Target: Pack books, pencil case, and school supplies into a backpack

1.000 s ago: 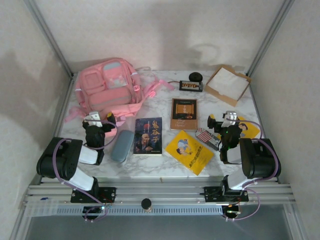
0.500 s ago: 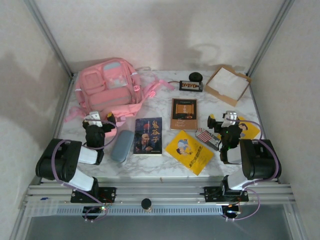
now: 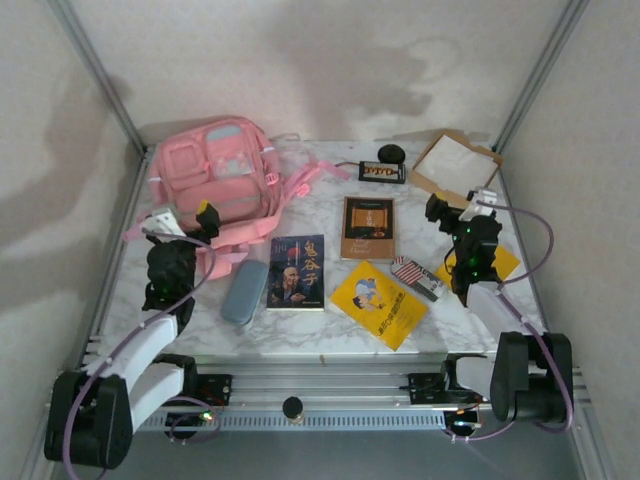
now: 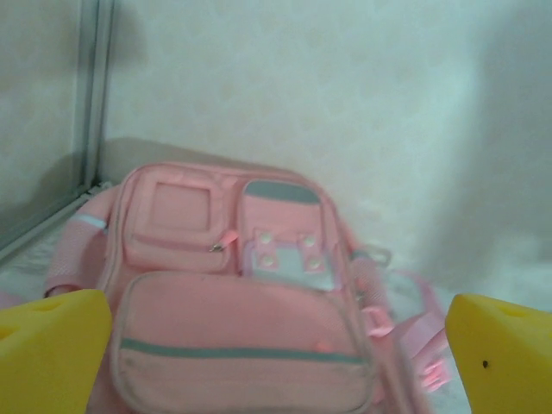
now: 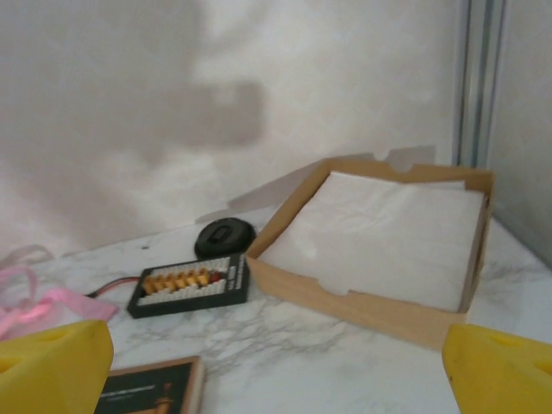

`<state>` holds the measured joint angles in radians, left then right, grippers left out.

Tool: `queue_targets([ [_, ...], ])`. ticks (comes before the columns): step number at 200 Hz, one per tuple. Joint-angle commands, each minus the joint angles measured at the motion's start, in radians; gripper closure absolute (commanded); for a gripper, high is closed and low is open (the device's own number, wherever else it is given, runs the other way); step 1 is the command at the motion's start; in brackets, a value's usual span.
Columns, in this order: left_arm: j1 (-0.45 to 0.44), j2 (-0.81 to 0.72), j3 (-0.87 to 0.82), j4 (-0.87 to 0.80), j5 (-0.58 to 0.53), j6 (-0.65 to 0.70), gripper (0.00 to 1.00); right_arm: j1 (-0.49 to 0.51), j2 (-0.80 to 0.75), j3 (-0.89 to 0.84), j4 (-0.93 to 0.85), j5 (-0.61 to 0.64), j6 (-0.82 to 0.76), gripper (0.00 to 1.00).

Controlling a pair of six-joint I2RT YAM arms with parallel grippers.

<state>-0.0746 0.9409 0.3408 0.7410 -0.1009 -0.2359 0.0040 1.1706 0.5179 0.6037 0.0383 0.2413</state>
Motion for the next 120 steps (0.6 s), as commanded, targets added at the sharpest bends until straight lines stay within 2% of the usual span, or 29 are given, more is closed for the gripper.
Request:
queue_targets([
  [1, 0.010, -0.061, 0.033, -0.127, 0.008, -0.223, 0.01, -0.005, -0.012, 0.032, -0.187, -0.100, 0.178, 0.01],
  [14, 0.011, -0.068, 0.063, -0.166, 0.016, -0.288, 0.01, -0.004, -0.003, 0.072, -0.270, -0.133, 0.226, 0.01],
  [27, 0.012, -0.038, 0.154, -0.330, 0.002, -0.347, 0.01, 0.002, -0.008, 0.082, -0.308, -0.148, 0.244, 0.01],
  [44, 0.007, 0.021, 0.245, -0.472, 0.076, -0.361, 0.01, 0.032, -0.020, 0.102, -0.369, -0.129, 0.235, 0.01],
  [58, -0.004, 0.051, 0.270, -0.503, 0.119, -0.409, 0.01, 0.065, -0.008, 0.124, -0.418, -0.125, 0.247, 0.01],
  [70, -0.030, 0.067, 0.287, -0.540, 0.101, -0.444, 0.01, 0.095, 0.017, 0.137, -0.443, -0.146, 0.279, 0.01],
  [120, -0.164, 0.248, 0.451, -0.729, 0.038, -0.329, 0.01, 0.279, 0.157, 0.241, -0.498, -0.164, 0.368, 0.01],
])
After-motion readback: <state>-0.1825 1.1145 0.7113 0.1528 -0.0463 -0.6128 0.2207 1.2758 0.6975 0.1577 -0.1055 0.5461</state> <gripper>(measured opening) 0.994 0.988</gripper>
